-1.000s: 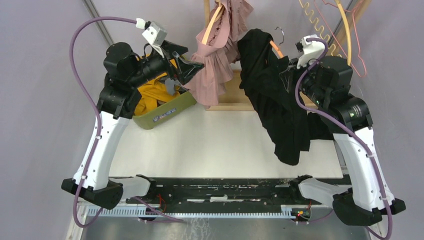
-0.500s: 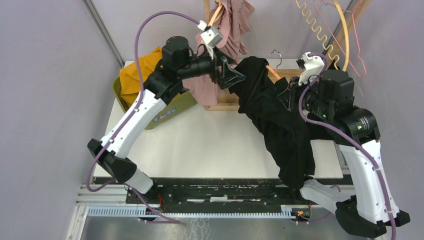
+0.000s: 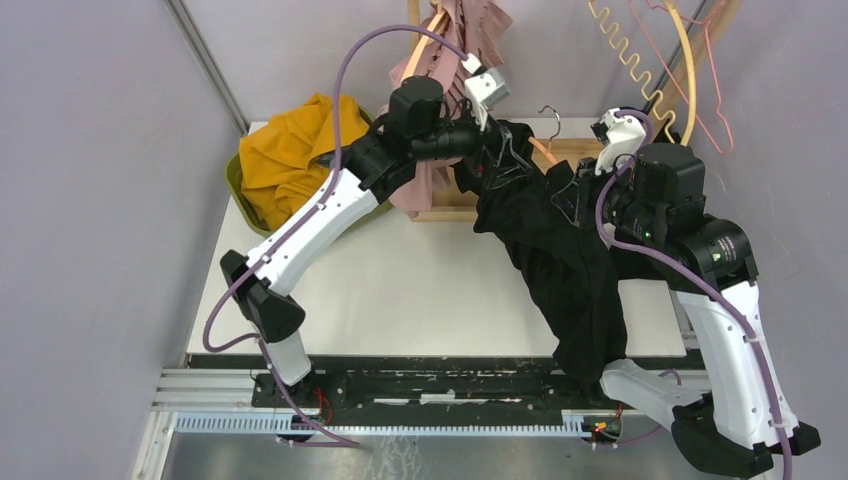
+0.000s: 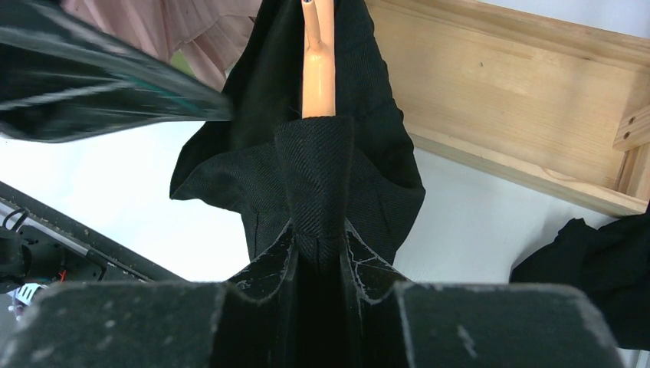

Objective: Remove the skirt from the hanger

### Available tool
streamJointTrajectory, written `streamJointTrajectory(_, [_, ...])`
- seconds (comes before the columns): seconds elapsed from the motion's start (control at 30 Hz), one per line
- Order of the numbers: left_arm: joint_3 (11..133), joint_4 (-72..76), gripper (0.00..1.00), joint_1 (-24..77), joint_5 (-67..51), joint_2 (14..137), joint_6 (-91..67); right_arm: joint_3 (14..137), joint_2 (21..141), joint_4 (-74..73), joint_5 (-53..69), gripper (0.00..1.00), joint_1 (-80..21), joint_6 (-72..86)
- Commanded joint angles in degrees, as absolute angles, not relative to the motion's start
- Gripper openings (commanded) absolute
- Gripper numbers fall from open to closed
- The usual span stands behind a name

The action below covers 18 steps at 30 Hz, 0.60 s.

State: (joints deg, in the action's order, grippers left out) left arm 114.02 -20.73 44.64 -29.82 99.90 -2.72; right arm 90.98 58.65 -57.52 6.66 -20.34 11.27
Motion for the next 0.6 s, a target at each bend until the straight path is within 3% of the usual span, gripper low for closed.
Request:
streamJointTrajectory(0.0, [116.1, -27.8, 0.94, 44.8, -21.3, 102.4, 4.6, 92.2, 57.4, -50.4, 7.2, 0.01, -20.3, 11.5])
streamJointTrajectory(0.1, [115.9, -28.6, 0.93, 44.8, -18.1, 103.5, 6.3, 92.9, 57.7, -50.5, 7.2, 0.01, -20.3, 11.7])
streamJointTrajectory(0.27, [117.4, -28.2, 0.8, 44.7, -17.2, 106.4, 6.7, 93.4, 57.9, -50.6, 7.4, 0.01, -20.3, 11.7])
streamJointTrajectory(0.3, [117.7, -27.9, 0.72, 44.6, -17.3, 106.8, 6.5, 93.4, 57.8, -50.7, 7.2, 0.01, -20.3, 11.7])
streamJointTrajectory(0.4, [118.9, -26.9, 0.34, 44.5, -16.7, 107.7, 5.6, 93.7, 58.1, -51.0, 6.9, 0.01, -20.3, 11.6])
streamJointTrajectory(0.47, [120.0, -26.7, 0.21, 44.2, -16.1, 107.8, 5.3, 93.5, 58.3, -51.0, 6.6, 0.01, -20.3, 11.5])
streamJointTrajectory(0.57, [122.5, -27.1, 0.15, 44.2, -15.0, 107.3, 4.5, 92.5, 58.8, -50.7, 6.5, 0.01, -20.3, 11.3])
